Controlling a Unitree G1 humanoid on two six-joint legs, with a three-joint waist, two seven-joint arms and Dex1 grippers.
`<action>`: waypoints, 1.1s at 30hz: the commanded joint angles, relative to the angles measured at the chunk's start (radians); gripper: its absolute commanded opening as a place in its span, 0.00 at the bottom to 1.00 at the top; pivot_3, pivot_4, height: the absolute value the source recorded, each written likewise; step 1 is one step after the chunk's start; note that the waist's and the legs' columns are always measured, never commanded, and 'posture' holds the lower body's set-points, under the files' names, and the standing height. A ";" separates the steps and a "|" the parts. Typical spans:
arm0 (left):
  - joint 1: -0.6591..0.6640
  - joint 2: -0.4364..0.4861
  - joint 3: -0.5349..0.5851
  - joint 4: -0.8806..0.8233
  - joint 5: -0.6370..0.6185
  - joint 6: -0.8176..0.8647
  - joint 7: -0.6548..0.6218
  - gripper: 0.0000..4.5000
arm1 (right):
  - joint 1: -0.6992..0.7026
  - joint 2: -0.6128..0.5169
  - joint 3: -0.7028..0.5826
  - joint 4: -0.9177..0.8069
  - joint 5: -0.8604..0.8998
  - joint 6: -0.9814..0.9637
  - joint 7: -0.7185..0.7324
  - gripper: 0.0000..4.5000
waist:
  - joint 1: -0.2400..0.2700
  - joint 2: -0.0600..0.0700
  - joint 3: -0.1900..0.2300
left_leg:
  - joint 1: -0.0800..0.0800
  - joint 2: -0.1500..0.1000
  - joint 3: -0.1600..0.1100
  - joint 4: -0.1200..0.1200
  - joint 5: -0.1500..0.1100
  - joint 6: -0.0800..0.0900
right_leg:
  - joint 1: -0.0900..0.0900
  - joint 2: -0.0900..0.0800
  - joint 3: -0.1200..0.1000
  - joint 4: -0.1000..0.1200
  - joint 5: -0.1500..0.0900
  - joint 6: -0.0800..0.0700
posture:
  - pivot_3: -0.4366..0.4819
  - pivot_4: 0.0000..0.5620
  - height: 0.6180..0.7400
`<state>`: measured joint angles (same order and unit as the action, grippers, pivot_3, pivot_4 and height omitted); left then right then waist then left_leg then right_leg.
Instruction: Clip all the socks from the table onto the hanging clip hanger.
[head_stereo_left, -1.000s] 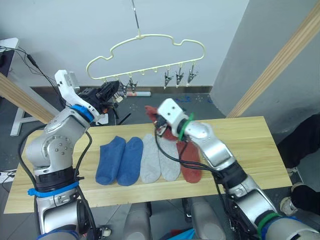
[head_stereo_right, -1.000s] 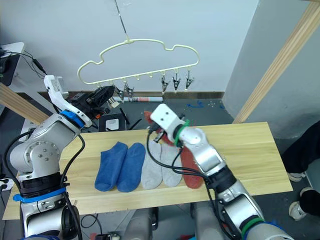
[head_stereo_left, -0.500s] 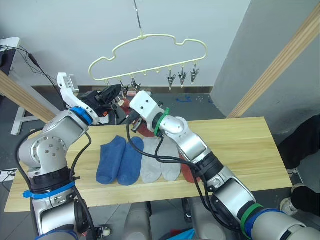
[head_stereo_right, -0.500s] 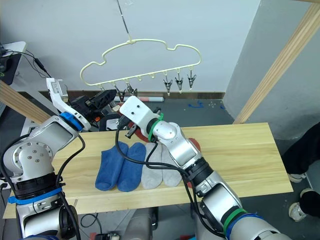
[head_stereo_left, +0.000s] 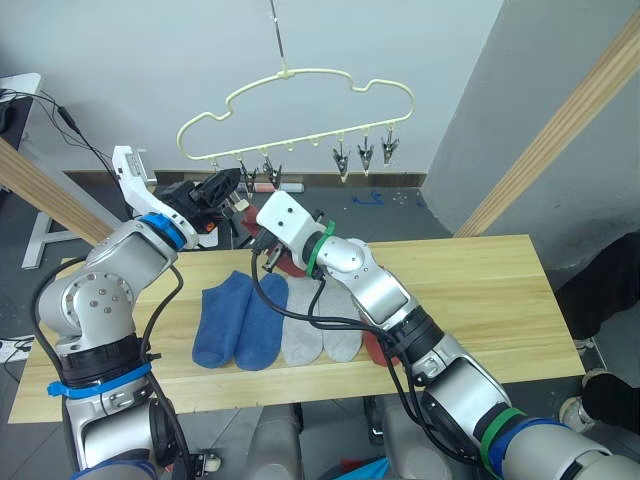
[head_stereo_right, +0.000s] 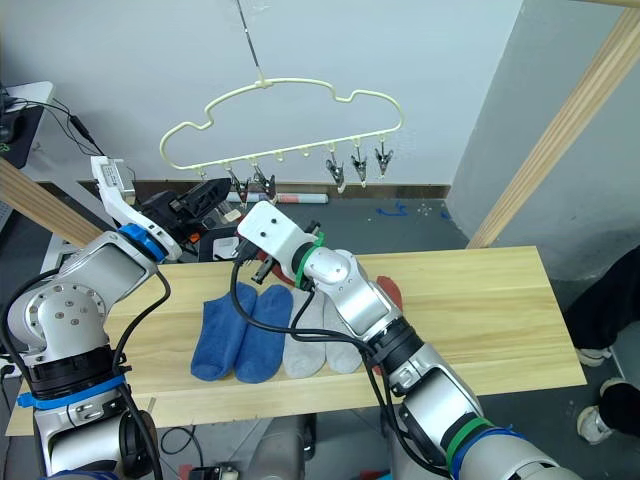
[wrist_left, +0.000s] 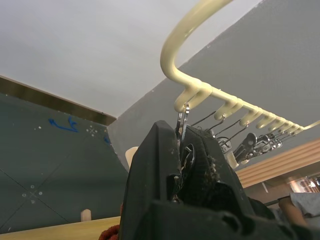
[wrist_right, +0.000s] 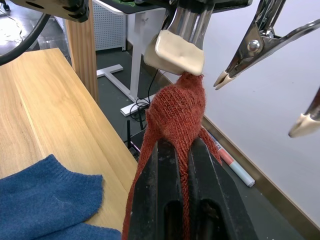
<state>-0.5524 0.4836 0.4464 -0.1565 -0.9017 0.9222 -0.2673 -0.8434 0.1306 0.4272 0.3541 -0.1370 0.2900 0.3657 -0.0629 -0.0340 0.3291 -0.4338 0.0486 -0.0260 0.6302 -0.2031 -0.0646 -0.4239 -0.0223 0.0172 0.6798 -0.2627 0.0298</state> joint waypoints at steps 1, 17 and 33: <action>0.004 0.011 0.020 -0.032 -0.016 -0.021 -0.003 0.04 | -0.023 0.068 -0.002 -0.034 0.015 -0.025 -0.007 0.00 | 0.000 0.000 0.000 | 0.000 0.000 0.000 0.000 0.000 0.000 | 0.000 0.000 0.000 0.000 0.000 0.000 | 0.38 0.52 0.95; 0.026 -0.012 0.002 -0.056 -0.024 -0.025 0.009 0.04 | -0.083 0.120 -0.011 -0.032 0.072 -0.040 -0.005 0.00 | 0.001 0.000 0.000 | 0.000 0.000 0.000 0.000 0.000 0.000 | 0.000 0.000 0.000 0.000 0.000 0.000 | 0.39 0.53 0.95; 0.138 0.062 0.009 -0.138 -0.027 0.003 -0.044 0.65 | -0.079 0.110 -0.003 -0.032 0.092 -0.032 -0.009 0.00 | 0.003 0.000 0.000 | 0.000 0.000 0.000 0.000 0.000 0.000 | 0.000 0.000 0.000 0.000 0.000 0.000 | 0.39 0.53 0.95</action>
<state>-0.4233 0.5235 0.4460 -0.2418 -0.9085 0.9289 -0.2843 -0.8829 0.1352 0.4176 0.3543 -0.0579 0.2720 0.3631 -0.0602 -0.0344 0.3289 -0.4337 0.0489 -0.0261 0.6300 -0.2031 -0.0646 -0.4242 -0.0222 0.0172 0.6802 -0.2626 0.0296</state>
